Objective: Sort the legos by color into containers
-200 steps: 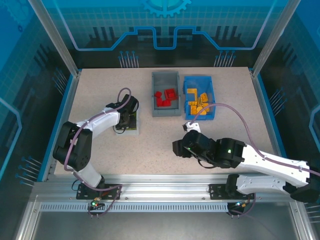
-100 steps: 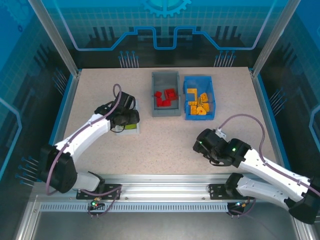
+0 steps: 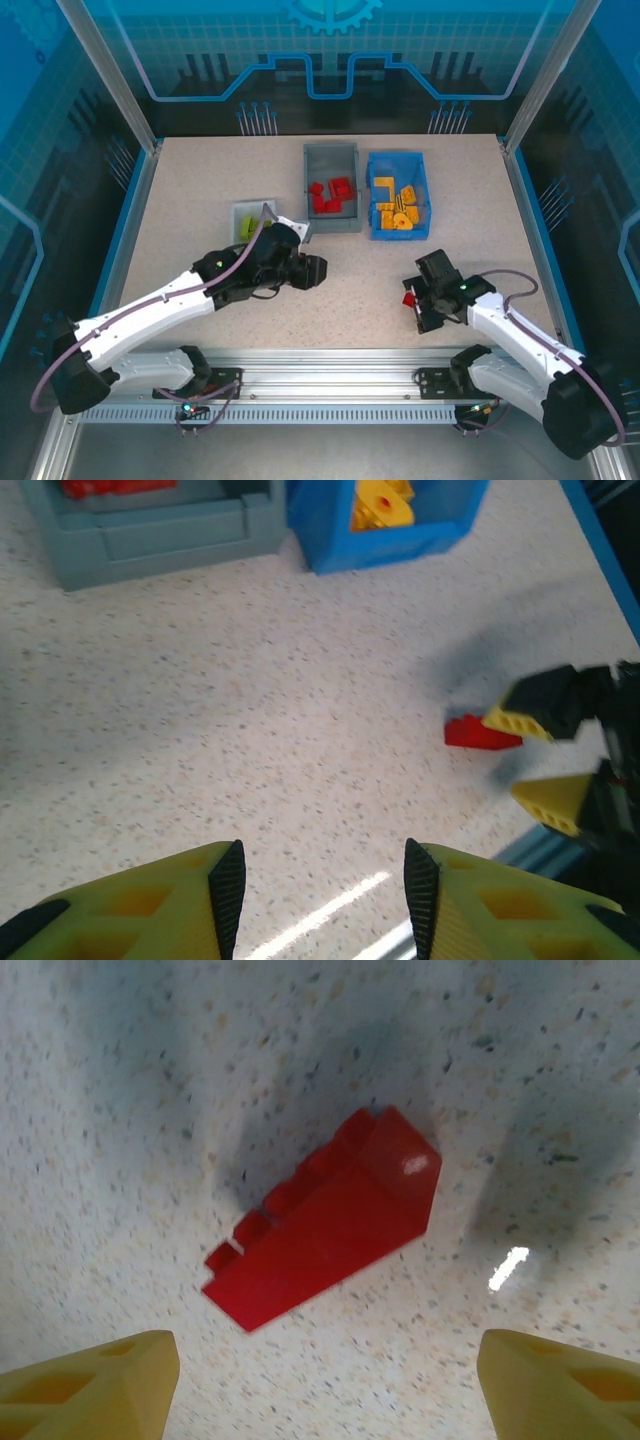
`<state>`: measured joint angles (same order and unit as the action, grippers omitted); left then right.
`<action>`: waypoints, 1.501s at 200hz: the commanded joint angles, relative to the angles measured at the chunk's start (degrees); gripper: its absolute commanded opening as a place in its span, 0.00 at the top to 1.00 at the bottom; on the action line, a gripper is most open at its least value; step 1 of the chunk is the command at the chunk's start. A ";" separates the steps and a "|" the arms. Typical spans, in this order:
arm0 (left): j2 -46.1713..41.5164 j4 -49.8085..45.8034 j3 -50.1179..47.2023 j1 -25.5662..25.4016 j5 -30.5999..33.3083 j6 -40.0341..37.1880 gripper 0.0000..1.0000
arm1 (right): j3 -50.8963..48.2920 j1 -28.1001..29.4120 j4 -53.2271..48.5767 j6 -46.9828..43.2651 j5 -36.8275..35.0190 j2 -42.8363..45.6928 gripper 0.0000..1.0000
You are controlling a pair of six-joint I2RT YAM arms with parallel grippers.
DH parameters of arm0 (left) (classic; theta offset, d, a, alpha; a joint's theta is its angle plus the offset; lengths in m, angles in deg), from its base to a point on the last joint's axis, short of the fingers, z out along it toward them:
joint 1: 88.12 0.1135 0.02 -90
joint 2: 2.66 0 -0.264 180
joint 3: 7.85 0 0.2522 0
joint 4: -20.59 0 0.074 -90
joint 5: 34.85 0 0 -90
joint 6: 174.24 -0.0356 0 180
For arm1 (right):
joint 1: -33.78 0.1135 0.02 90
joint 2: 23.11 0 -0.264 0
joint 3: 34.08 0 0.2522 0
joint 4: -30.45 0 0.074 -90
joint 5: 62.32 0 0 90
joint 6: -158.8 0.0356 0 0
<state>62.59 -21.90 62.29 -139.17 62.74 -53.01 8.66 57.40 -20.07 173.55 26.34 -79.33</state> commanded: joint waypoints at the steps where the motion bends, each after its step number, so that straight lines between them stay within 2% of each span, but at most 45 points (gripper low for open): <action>1: -2.95 3.64 -1.40 -2.85 -0.05 0.29 0.51 | -1.68 -4.32 5.01 2.30 3.73 -2.48 0.21; 39: -3.91 3.85 -1.61 -5.24 0.95 1.58 0.51 | -2.96 -8.56 10.02 1.03 5.80 -6.73 0.27; 85: -4.89 3.10 -0.34 -5.64 3.01 1.80 0.52 | -2.58 -8.12 7.54 -0.09 4.60 -6.73 0.58; 99: -5.64 1.32 0.75 -5.66 6.17 2.46 0.52 | -0.94 -7.90 6.57 -3.02 2.89 -5.69 0.70; 111: -6.01 -2.30 2.58 -5.64 10.84 3.75 0.52 | 2.51 -6.67 5.30 -9.34 0.57 -5.51 0.78; 128: -6.19 -7.75 5.87 -5.27 16.82 5.17 0.52 | 10.08 -2.84 1.94 -20.78 -2.58 -7.49 0.84; 139: -5.96 -10.87 8.18 -4.04 18.55 5.99 0.52 | 15.73 1.71 -0.11 -27.83 -6.31 -9.17 0.86; 165: -5.76 -14.54 11.81 1.55 16.65 7.01 0.52 | 29.93 12.45 -2.14 -43.06 -13.94 -15.72 0.87; 186: -5.02 -15.24 13.94 6.31 14.15 6.56 0.52 | 44.30 15.77 -7.26 -52.81 -15.47 -26.84 0.86; 200: -4.25 -15.04 15.64 7.99 13.87 5.49 0.52 | 55.21 17.27 -12.59 -58.45 -18.96 -35.63 0.86; 239: -2.16 -12.08 18.20 10.50 11.89 4.15 0.52 | 84.71 17.11 -27.68 -65.96 -29.95 -60.41 0.87; 265: -1.58 -9.41 18.37 11.38 9.30 4.48 0.52 | 101.27 15.87 -35.97 -65.54 -34.35 -73.75 0.87; 281: -1.66 -8.77 18.65 11.40 9.07 4.07 0.52 | 106.66 15.34 -37.73 -64.94 -35.62 -79.29 0.88; 300: -1.80 -8.93 18.72 11.40 8.96 3.85 0.52 | 106.44 15.49 -34.77 -65.48 -36.00 -81.22 0.87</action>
<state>60.80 -32.68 79.10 -128.24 73.25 -47.31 112.63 73.46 -49.99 109.64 -5.40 -158.39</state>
